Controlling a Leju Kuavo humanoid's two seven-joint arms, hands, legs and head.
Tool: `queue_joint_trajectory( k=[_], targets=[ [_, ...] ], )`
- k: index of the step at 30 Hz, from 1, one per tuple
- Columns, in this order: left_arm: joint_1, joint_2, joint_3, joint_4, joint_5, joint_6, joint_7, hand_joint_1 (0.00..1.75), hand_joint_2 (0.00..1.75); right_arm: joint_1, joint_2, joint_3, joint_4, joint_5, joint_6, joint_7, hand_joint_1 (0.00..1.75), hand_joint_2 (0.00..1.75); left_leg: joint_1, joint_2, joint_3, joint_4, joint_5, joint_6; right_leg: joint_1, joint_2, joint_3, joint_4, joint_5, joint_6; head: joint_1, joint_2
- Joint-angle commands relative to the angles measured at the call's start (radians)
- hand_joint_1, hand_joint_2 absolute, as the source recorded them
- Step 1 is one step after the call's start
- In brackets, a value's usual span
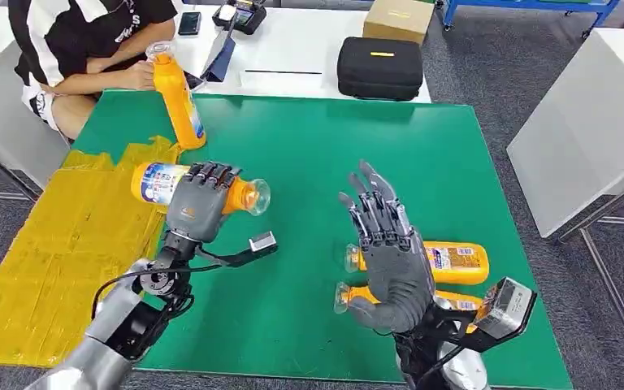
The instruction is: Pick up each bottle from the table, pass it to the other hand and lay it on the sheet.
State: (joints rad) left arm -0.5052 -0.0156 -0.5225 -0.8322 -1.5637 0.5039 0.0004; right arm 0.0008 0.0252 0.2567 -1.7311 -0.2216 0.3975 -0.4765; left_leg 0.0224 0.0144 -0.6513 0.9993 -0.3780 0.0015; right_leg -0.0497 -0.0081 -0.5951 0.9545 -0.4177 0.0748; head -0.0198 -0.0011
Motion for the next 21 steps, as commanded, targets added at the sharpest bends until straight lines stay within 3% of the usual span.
queue_joint_trajectory(
  k=[1,12,15,19,21],
  targets=[
    [-0.121,0.07,-0.067,0.345,0.025,-0.009,-0.082,1.75,1.75,-0.005,0.007,-0.024,-0.005,0.003,-0.021,-0.012,0.0,1.75,0.0,0.001,0.003,-0.001,-0.001,0.0,0.001,0.002,0.002,0.0,-0.001,-0.004,0.0,0.0],
    [-0.121,0.07,0.007,0.399,0.042,-0.012,-0.101,1.75,1.75,0.013,-0.01,-0.015,-0.014,0.001,-0.037,-0.019,0.0,1.75,0.001,0.0,0.003,0.001,-0.002,0.0,0.001,0.001,0.003,0.0,-0.002,-0.005,0.0,0.0],
    [-0.13,0.087,0.045,0.429,0.029,-0.012,-0.065,1.75,1.75,0.023,-0.008,-0.011,-0.024,0.011,-0.053,-0.016,0.0,1.75,0.001,0.0,0.003,0.001,-0.002,0.0,0.001,0.001,0.003,0.0,-0.001,-0.005,0.0,0.0],
    [-0.148,0.124,0.042,0.455,-0.007,-0.032,0.068,1.75,1.75,0.026,0.001,-0.004,-0.032,0.03,-0.063,-0.01,0.0,1.75,0.001,0.0,0.005,0.001,-0.003,0.0,0.002,0.002,0.004,0.002,-0.003,-0.007,0.0,0.0],
    [-0.148,0.125,0.112,0.454,0.002,-0.049,0.072,1.75,1.75,0.024,0.005,-0.003,-0.03,0.036,-0.066,-0.007,0.0,1.75,0.001,0.001,0.003,0.001,-0.002,0.0,0.002,0.002,0.002,0.001,-0.001,-0.005,0.0,0.0]
  ],
)
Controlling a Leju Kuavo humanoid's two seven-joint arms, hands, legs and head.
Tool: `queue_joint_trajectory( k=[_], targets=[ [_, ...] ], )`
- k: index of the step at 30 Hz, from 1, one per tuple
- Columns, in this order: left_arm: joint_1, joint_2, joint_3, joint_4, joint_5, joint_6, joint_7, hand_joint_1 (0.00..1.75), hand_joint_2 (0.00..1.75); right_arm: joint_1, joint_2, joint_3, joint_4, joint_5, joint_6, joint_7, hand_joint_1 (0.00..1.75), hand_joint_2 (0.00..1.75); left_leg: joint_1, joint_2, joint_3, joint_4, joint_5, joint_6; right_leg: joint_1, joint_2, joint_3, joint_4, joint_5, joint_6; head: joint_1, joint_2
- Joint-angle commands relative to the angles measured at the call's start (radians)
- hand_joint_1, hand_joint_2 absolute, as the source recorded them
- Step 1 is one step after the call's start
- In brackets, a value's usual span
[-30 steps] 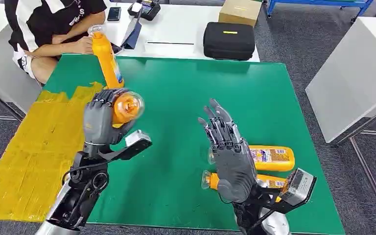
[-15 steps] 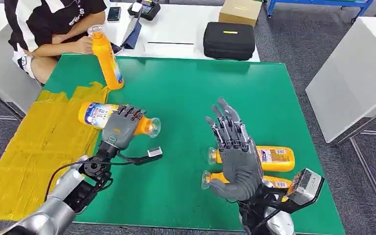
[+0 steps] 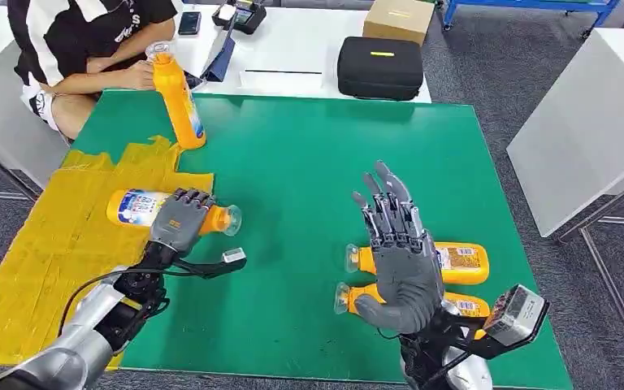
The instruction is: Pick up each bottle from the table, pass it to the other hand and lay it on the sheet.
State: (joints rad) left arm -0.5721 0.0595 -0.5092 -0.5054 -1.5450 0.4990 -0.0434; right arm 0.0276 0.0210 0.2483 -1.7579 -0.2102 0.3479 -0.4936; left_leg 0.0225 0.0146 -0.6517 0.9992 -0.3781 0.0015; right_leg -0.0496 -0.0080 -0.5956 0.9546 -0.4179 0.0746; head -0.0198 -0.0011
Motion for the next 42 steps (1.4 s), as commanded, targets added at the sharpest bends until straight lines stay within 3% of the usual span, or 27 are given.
queue_joint_trajectory(
  k=[1,9,11,19,26,27,28,36,37,38,42],
  targets=[
    [-0.082,0.051,0.102,0.126,-0.017,-0.045,0.113,1.75,1.75,-0.003,0.009,0.006,-0.003,0.025,-0.017,0.01,0.0,1.75,0.001,0.001,0.002,0.0,-0.001,0.0,0.001,0.001,0.001,0.0,-0.001,-0.004,0.0,0.0],
    [-0.079,0.063,0.065,0.119,-0.026,-0.069,0.205,1.75,1.75,-0.014,0.008,0.01,0.019,0.028,-0.015,0.009,0.0,1.75,0.001,0.0,0.003,0.0,-0.001,0.001,0.001,0.001,0.003,0.0,-0.001,-0.004,0.0,0.0],
    [-0.071,0.05,0.12,0.12,-0.017,-0.054,0.166,1.75,1.75,-0.013,0.011,0.01,0.015,0.028,-0.018,0.009,0.0,1.75,0.001,-0.001,0.004,0.001,-0.002,0.001,0.001,0.001,0.005,0.001,-0.002,-0.006,0.0,0.0],
    [-0.051,0.038,0.146,0.14,-0.022,-0.048,0.123,1.75,1.75,-0.002,0.016,0.004,0.01,0.025,-0.015,0.013,0.0,1.75,0.0,0.0,0.003,0.0,-0.001,0.0,0.001,0.0,0.003,0.0,-0.001,-0.004,0.0,0.0],
    [-0.019,-0.016,0.281,0.131,0.113,-0.077,-0.068,1.75,1.75,0.001,0.014,-0.012,0.016,0.014,-0.016,0.019,0.0,1.75,0.0,-0.001,0.003,0.0,-0.001,0.001,0.0,0.0,0.003,-0.001,-0.001,-0.004,0.0,0.0],
    [-0.02,-0.026,0.298,0.132,0.137,-0.103,-0.096,1.5,1.75,0.0,0.015,-0.012,0.02,0.018,-0.02,0.016,0.0,1.75,0.0,-0.001,0.003,0.0,-0.001,0.001,0.0,0.0,0.003,0.0,-0.001,-0.004,0.0,0.0],
    [-0.022,-0.029,0.299,0.131,0.137,-0.107,-0.097,0.75,1.75,-0.001,0.015,-0.012,0.021,0.019,-0.02,0.016,0.0,1.75,0.0,-0.002,0.006,0.0,-0.003,0.001,0.001,0.0,0.006,0.0,-0.002,-0.006,0.0,0.0],
    [-0.023,-0.027,0.3,0.128,0.138,-0.111,-0.1,0.75,1.75,-0.002,0.015,-0.011,0.022,0.02,-0.02,0.015,0.0,1.75,0.0,-0.001,0.006,0.0,-0.003,0.001,0.001,0.0,0.006,0.0,-0.002,-0.006,0.0,0.0],
    [-0.023,-0.027,0.3,0.128,0.138,-0.111,-0.1,0.23,1.75,-0.002,0.015,-0.011,0.022,0.02,-0.02,0.015,0.0,1.75,0.0,-0.001,0.005,0.0,-0.002,0.001,0.001,0.0,0.005,-0.001,-0.002,-0.005,0.0,0.0],
    [-0.023,-0.029,0.309,0.128,0.149,-0.122,-0.112,0.0,1.75,-0.003,0.015,-0.01,0.022,0.021,-0.02,0.014,0.0,1.75,0.0,-0.001,0.006,0.0,-0.003,0.001,0.001,0.0,0.006,0.0,-0.002,-0.006,0.0,0.0],
    [-0.032,-0.041,0.318,0.133,0.167,-0.18,-0.146,0.0,1.75,-0.01,0.02,-0.009,0.03,0.022,-0.02,0.012,0.0,1.75,0.001,-0.001,0.006,0.0,-0.003,0.001,0.001,0.0,0.006,0.0,-0.002,-0.006,0.0,0.0]
  ],
)
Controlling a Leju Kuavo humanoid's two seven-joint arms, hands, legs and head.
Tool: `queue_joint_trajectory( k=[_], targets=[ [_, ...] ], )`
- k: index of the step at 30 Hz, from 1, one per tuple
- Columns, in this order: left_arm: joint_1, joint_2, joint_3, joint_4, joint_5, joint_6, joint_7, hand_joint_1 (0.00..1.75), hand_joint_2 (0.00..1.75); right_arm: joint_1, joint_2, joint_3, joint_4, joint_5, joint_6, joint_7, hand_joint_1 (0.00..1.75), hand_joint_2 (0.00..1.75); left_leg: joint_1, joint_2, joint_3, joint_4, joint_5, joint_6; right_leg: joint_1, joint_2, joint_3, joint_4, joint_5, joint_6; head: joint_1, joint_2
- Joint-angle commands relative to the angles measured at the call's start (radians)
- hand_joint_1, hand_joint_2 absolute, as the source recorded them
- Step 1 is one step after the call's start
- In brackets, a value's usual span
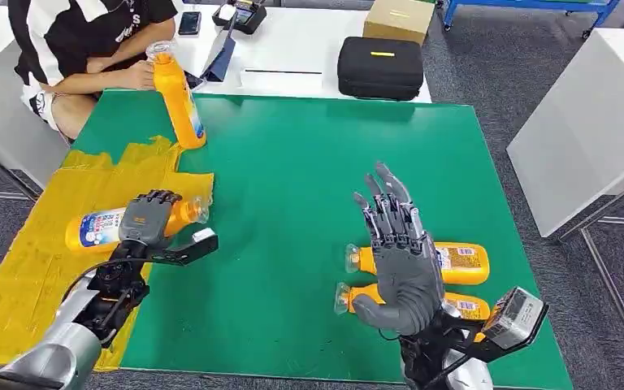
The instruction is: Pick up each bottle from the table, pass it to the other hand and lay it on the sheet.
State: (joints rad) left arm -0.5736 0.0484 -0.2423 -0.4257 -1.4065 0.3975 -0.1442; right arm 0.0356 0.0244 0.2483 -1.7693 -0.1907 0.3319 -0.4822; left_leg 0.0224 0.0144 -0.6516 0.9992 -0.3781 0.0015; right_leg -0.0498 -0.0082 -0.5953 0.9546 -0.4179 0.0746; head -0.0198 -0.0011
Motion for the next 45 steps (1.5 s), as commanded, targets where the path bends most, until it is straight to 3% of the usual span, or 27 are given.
queue_joint_trajectory(
  k=[1,10,11,16,20,21,26,30,45],
  targets=[
    [-0.029,-0.031,0.052,0.053,0.031,-0.084,-0.051,0.0,1.75,-0.019,0.018,-0.009,0.042,0.003,-0.004,0.0,0.0,1.75,0.001,-0.001,0.005,0.001,-0.003,0.001,0.001,0.0,0.005,0.0,-0.002,-0.006,0.0,0.0],
    [-0.014,-0.047,0.105,0.047,0.118,-0.125,-0.134,0.0,1.75,-0.001,0.019,-0.01,0.046,0.012,-0.005,-0.006,0.0,1.75,0.0,-0.001,0.006,0.0,-0.002,0.001,0.001,0.0,0.005,0.0,-0.002,-0.006,0.0,0.0],
    [-0.014,-0.048,0.11,0.045,0.126,-0.131,-0.14,0.0,0.0,-0.004,0.019,-0.011,0.049,0.013,-0.004,-0.007,0.0,1.75,0.001,-0.001,0.004,0.0,-0.002,0.001,0.001,0.0,0.004,0.0,-0.002,-0.005,0.0,0.0],
    [-0.005,-0.066,0.177,0.001,0.263,-0.172,-0.233,0.0,0.0,-0.008,0.019,-0.014,0.056,0.017,-0.001,-0.016,0.0,1.75,0.001,-0.001,0.005,0.0,-0.002,0.001,0.001,0.0,0.005,0.0,-0.002,-0.006,0.0,0.0],
    [0.042,-0.108,0.242,-0.148,0.54,-0.277,-0.412,0.0,0.0,0.002,0.021,-0.018,0.039,0.026,-0.012,-0.014,0.0,1.75,0.0,-0.002,0.003,0.0,-0.002,0.001,0.001,-0.001,0.004,0.0,-0.002,-0.005,0.0,0.0],
    [0.057,-0.113,0.239,-0.188,0.581,-0.297,-0.427,0.0,1.75,0.003,0.021,-0.017,0.038,0.026,-0.014,-0.014,0.0,1.75,0.0,-0.001,0.001,0.0,-0.001,0.0,0.001,-0.001,0.002,-0.001,-0.001,-0.003,0.0,0.0],
    [0.211,-0.131,0.137,-0.607,0.798,-0.336,-0.444,0.0,1.75,0.02,0.024,-0.03,0.028,0.029,-0.025,-0.014,0.0,1.75,0.0,-0.002,0.003,0.001,-0.002,0.001,0.001,-0.001,0.003,0.0,-0.002,-0.004,0.0,0.0],
    [0.281,-0.118,0.051,-0.798,0.841,-0.342,-0.423,0.0,1.75,0.029,0.04,-0.044,0.028,0.039,-0.024,-0.013,0.0,1.75,0.0,-0.001,0.004,0.001,-0.004,0.001,0.001,0.0,0.004,0.001,-0.003,-0.006,0.0,0.0],
    [0.308,-0.11,0.022,-0.875,0.935,-0.416,-0.456,0.0,1.75,0.032,0.045,-0.056,0.026,0.049,-0.024,-0.017,0.0,1.75,0.0,0.0,0.004,0.0,-0.002,0.0,0.001,0.001,0.004,0.0,-0.001,-0.005,0.0,0.0]
  ],
)
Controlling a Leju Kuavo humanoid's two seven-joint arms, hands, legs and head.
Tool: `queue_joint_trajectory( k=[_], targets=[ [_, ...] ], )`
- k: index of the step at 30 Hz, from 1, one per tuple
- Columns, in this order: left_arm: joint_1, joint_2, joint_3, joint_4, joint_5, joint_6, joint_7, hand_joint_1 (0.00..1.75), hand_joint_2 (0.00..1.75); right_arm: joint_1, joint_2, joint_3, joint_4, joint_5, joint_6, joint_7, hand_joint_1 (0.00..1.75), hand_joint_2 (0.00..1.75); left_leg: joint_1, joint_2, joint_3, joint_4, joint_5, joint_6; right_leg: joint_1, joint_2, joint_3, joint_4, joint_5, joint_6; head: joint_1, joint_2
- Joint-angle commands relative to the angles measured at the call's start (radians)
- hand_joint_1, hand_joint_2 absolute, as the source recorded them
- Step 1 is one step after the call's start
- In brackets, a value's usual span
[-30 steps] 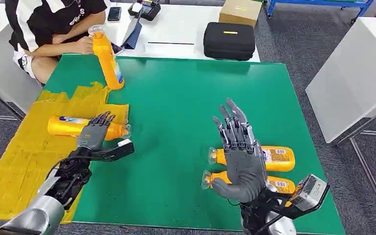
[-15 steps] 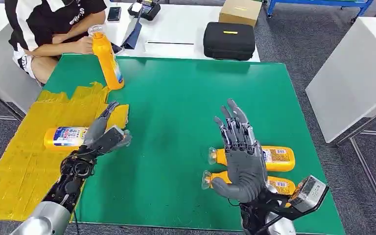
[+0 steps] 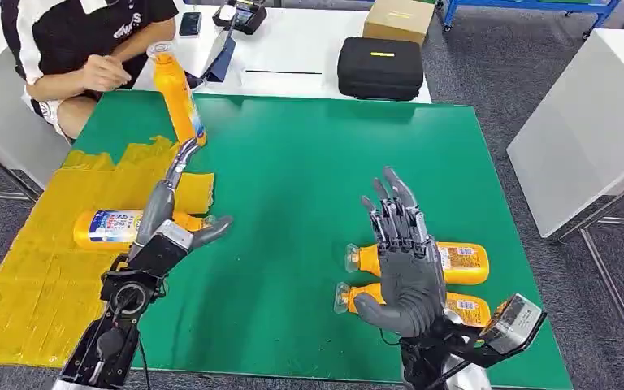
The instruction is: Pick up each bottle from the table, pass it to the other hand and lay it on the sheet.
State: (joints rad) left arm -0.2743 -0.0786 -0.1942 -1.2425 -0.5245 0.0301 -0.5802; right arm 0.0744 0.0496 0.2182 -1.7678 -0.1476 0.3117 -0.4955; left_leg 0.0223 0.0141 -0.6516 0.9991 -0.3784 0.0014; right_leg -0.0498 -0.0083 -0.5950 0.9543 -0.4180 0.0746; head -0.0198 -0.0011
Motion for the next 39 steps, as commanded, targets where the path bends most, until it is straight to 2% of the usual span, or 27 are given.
queue_joint_trajectory(
  k=[1,2,3,5,6,7,10,14,16,19,24,28,34,39],
  targets=[
    [0.018,0.015,-0.027,-0.086,0.084,-0.074,-0.027,0.0,1.75,-0.007,0.021,-0.03,0.021,0.022,-0.015,-0.005,0.0,1.75,0.0,0.0,0.005,0.0,-0.002,0.001,0.001,0.001,0.004,0.0,-0.002,-0.006,0.0,0.0],
    [0.03,0.014,-0.027,-0.118,0.111,-0.098,-0.026,0.0,1.75,-0.006,0.021,-0.031,0.012,0.051,-0.036,-0.009,0.0,1.75,0.001,0.0,0.004,0.0,-0.002,0.001,0.001,0.001,0.004,0.0,-0.002,-0.005,0.0,0.0],
    [0.043,0.011,-0.026,-0.15,0.155,-0.133,-0.027,0.0,1.75,-0.005,0.018,-0.034,-0.003,0.143,-0.101,-0.015,0.0,1.75,0.0,0.0,0.002,0.0,-0.001,0.0,0.001,0.0,0.002,0.0,-0.001,-0.004,0.0,0.0],
    [0.087,0.009,-0.019,-0.231,0.245,-0.198,-0.017,0.0,1.75,0.0,0.005,-0.018,-0.044,0.424,-0.296,0.031,0.0,1.75,0.0,0.001,0.004,0.001,-0.003,0.001,0.001,0.002,0.003,0.001,-0.002,-0.005,0.0,0.0],
    [0.102,0.005,-0.017,-0.252,0.272,-0.218,-0.012,0.0,1.75,0.002,-0.012,-0.011,-0.059,0.603,-0.396,0.08,0.0,1.75,0.0,0.001,0.003,0.001,-0.002,0.0,0.001,0.002,0.002,0.001,-0.002,-0.004,0.0,0.0],
    [0.12,0.001,-0.018,-0.282,0.296,-0.237,-0.007,0.0,1.75,0.006,-0.039,0.021,-0.087,0.888,-0.507,0.144,0.0,1.75,0.0,0.001,0.005,0.002,-0.004,0.001,0.001,0.002,0.004,0.002,-0.003,-0.006,0.0,0.0],
    [0.136,-0.016,-0.025,-0.305,0.358,-0.273,0.009,0.0,1.75,0.009,-0.13,0.063,-0.144,1.298,-0.519,0.328,0.0,1.75,0.0,0.0,0.003,0.002,-0.003,0.001,0.001,0.001,0.003,0.001,-0.003,-0.005,0.0,0.0],
    [0.149,-0.031,-0.015,-0.31,0.397,-0.294,0.017,0.0,1.75,0.036,-0.198,0.035,-0.142,1.512,-0.453,0.472,0.0,1.75,0.0,-0.001,0.002,0.001,-0.002,0.001,0.001,0.0,0.002,0.0,-0.001,-0.003,0.0,0.0],
    [0.148,-0.037,-0.009,-0.284,0.403,-0.302,0.016,0.0,1.75,0.044,-0.211,0.001,-0.133,1.59,-0.381,0.528,0.0,1.75,0.0,-0.002,0.005,0.001,-0.003,0.001,0.001,-0.001,0.005,-0.001,-0.003,-0.005,0.0,0.0],
    [0.14,-0.049,-0.013,-0.221,0.399,-0.309,0.015,0.0,1.75,0.04,-0.229,-0.054,-0.112,1.651,-0.305,0.565,0.0,1.75,0.0,-0.002,0.002,-0.001,-0.001,0.001,0.0,-0.001,0.002,-0.001,-0.001,-0.003,0.0,0.0],
    [0.144,-0.051,0.004,-0.202,0.405,-0.313,0.009,0.0,1.75,0.013,-0.261,-0.11,-0.059,1.611,-0.289,0.551,0.0,1.75,0.0,-0.002,0.004,-0.001,-0.001,0.001,0.0,-0.001,0.004,-0.002,-0.001,-0.003,0.0,0.0],
    [0.137,-0.052,0.023,-0.153,0.417,-0.328,0.008,0.0,1.75,-0.014,-0.277,-0.129,0.009,1.583,-0.157,0.551,0.0,1.75,0.0,0.0,0.008,-0.001,-0.003,0.001,0.0,0.002,0.008,-0.002,-0.002,-0.006,0.0,0.0],
    [0.115,-0.053,0.025,-0.096,0.423,-0.332,0.0,0.0,1.75,-0.002,-0.299,-0.152,0.08,1.525,-0.111,0.532,0.0,1.75,0.0,-0.001,0.006,-0.001,-0.002,0.001,0.001,0.0,0.007,-0.002,-0.001,-0.005,0.0,0.0],
    [0.108,-0.051,0.018,-0.086,0.424,-0.33,0.0,0.0,1.75,-0.015,-0.27,-0.165,0.127,1.485,-0.093,0.518,0.0,1.75,0.0,-0.001,0.004,-0.001,-0.001,0.001,0.001,0.0,0.004,-0.002,0.0,-0.003,0.0,0.0]
  ],
)
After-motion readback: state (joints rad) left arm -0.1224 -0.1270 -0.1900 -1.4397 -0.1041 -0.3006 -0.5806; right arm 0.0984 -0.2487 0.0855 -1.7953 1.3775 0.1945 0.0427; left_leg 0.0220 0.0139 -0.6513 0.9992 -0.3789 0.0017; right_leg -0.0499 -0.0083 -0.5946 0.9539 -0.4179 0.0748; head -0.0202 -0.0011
